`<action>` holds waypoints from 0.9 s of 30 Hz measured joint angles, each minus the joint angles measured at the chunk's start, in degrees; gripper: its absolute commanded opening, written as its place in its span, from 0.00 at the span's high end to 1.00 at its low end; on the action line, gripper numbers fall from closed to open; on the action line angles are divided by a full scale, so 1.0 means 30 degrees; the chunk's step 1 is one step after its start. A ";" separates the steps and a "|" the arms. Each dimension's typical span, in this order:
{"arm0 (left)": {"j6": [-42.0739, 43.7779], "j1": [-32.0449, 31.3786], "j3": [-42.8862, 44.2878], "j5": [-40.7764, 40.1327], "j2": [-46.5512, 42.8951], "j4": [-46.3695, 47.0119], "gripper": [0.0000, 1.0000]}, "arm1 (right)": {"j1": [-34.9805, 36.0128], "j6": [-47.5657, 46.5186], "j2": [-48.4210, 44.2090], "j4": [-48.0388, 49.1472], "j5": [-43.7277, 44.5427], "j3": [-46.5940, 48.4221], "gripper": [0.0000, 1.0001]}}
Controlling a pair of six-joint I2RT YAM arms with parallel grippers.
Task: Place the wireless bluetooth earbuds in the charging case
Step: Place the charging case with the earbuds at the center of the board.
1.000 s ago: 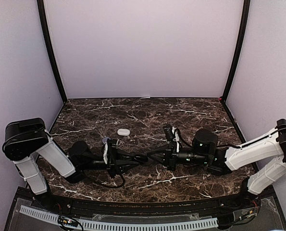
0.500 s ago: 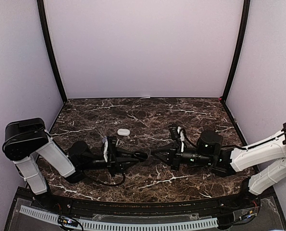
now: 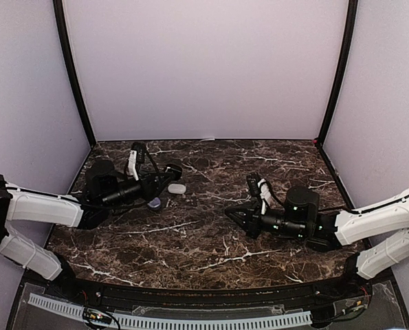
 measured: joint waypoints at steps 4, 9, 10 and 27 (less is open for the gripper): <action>-0.0029 0.0532 0.1610 -0.1027 -0.0605 -0.4728 0.95 | 0.0000 -0.0277 0.0015 -0.0481 0.0838 0.0029 0.94; -0.0073 0.0801 0.3934 -0.0554 0.1333 -0.9209 0.96 | -0.0007 -0.0692 0.0408 -0.1180 0.1581 0.0648 0.96; -0.0117 0.0831 0.4160 -0.0321 0.1734 -0.9581 0.96 | 0.0000 -0.0714 0.0510 -0.1392 0.1836 0.0860 0.96; -0.0801 0.1377 0.8014 0.2696 0.8502 -1.3311 0.91 | -0.0321 -0.0495 0.0080 -0.3191 0.4976 0.1035 0.98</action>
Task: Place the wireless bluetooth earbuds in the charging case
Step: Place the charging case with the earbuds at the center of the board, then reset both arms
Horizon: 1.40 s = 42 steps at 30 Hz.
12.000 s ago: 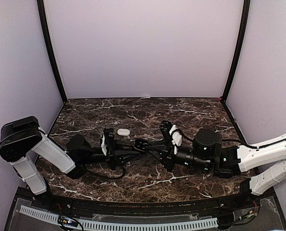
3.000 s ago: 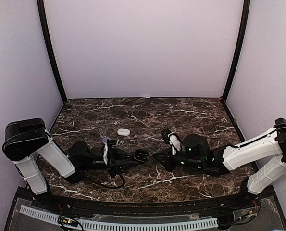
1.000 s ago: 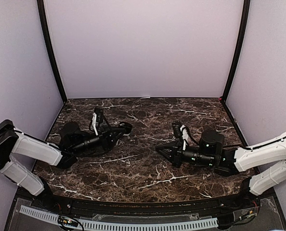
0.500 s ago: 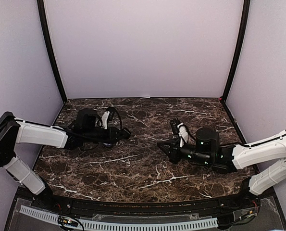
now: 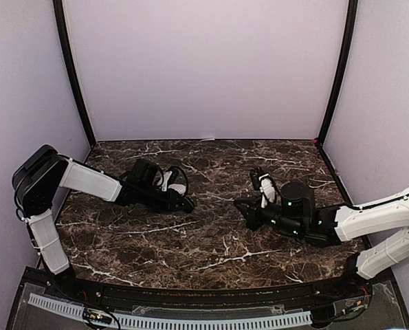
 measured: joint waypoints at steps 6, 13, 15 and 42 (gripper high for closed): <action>0.0029 0.0452 0.0678 -0.0255 0.0670 -0.0729 0.69 | -0.0095 0.0714 -0.0634 -0.0962 0.1013 -0.0255 0.98; 0.0597 0.0816 0.0678 -0.1071 0.0678 -0.1158 0.27 | -0.1574 0.2259 -0.2047 -0.2397 0.2127 -0.1209 0.92; 0.0721 0.0831 0.0656 -0.1195 0.0648 -0.1173 0.15 | -0.1996 0.2463 -0.2382 -0.2863 0.2251 -0.1392 0.89; 0.6521 0.2776 -1.0754 -1.3384 -1.7063 0.4306 0.01 | -0.9712 -0.3483 -0.8575 -0.2004 0.5450 -0.1603 0.07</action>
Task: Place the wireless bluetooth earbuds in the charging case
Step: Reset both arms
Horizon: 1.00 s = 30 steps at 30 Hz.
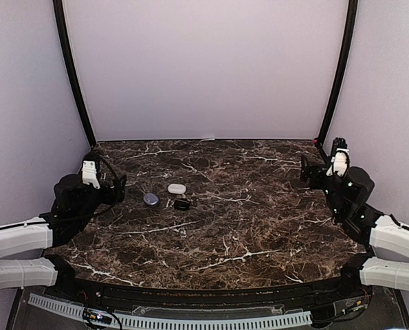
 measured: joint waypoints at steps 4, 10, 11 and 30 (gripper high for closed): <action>0.1836 0.0495 -0.1967 -0.1464 -0.0022 0.3279 0.01 | -0.0255 -0.4087 0.0262 0.5931 -0.0838 -0.4073 0.07; 0.2878 0.3308 -0.3038 -0.1581 0.2412 0.8291 0.01 | -0.2222 -0.6921 0.3861 1.0491 -0.2033 -0.5639 0.09; 0.3024 0.3803 -0.3228 -0.1413 0.3038 0.9122 0.01 | -0.2739 -0.7045 0.4408 1.1191 -0.2310 -0.5792 0.09; 0.4386 0.8575 -0.2681 0.3774 1.2123 1.7209 0.01 | -0.8393 -0.5428 1.3515 1.9190 -0.6346 -0.5610 0.01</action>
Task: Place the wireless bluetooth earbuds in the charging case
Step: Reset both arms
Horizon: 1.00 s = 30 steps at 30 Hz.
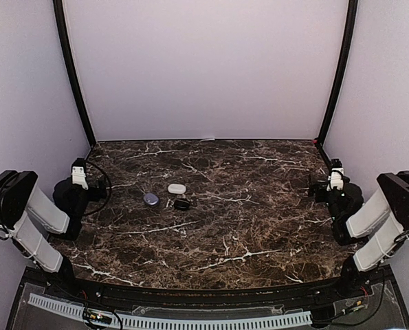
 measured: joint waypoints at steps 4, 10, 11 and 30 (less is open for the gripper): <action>-0.0211 0.0226 0.0044 0.0765 0.0189 0.0000 0.01 | -0.0095 0.0248 0.0015 0.0000 -0.0423 0.0379 0.01; -0.0321 0.0226 0.0044 0.1333 0.0226 0.0189 0.01 | -0.0131 0.0393 0.0015 0.0044 -0.0678 0.0393 0.01; -0.0328 0.0226 0.0044 0.1370 0.0226 0.0197 0.01 | -0.0131 0.0415 0.0015 0.0044 -0.0699 0.0393 0.01; -0.0335 0.0226 0.0044 0.1501 0.0240 0.0240 0.01 | -0.0131 0.0525 0.0015 0.0051 -0.0714 0.0393 0.01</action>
